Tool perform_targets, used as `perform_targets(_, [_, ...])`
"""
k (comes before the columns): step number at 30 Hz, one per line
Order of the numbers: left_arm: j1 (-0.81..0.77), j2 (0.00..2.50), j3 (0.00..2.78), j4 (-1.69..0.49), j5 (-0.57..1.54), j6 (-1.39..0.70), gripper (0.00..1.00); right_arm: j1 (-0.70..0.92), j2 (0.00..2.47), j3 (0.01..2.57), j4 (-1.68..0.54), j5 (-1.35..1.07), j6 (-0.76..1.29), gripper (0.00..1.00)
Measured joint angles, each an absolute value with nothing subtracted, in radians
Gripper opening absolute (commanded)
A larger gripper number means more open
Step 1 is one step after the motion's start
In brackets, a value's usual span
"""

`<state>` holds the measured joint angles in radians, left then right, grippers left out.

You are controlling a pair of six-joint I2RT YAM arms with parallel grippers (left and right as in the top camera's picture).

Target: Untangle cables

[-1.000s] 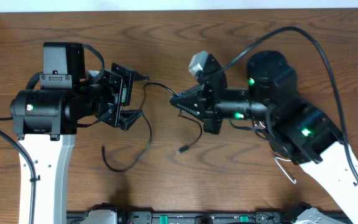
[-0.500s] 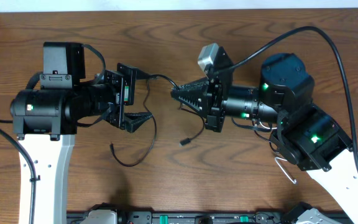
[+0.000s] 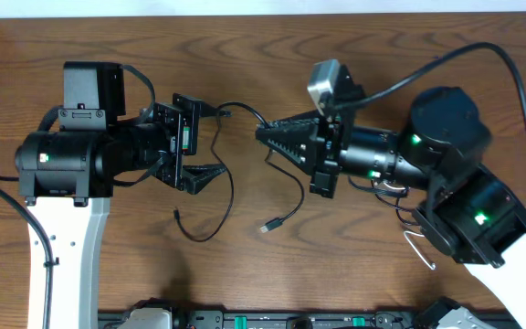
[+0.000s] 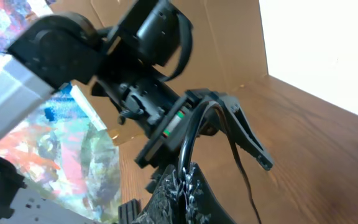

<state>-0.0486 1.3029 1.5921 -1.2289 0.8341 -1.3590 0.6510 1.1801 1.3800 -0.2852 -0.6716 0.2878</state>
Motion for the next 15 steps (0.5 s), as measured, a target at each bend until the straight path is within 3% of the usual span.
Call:
perform_targets(6, [-0.049,1.303,1.592,-1.228,0.832,-1.367,0.77,0.651,1.162,1.38,-0.268,-0.669,0.29,0.01])
perform_targets(15, [-0.049,1.303,1.592,-1.222,0.834,-1.365,0.74,0.651,1.162,1.38,-0.268,-0.664,0.31,0.01])
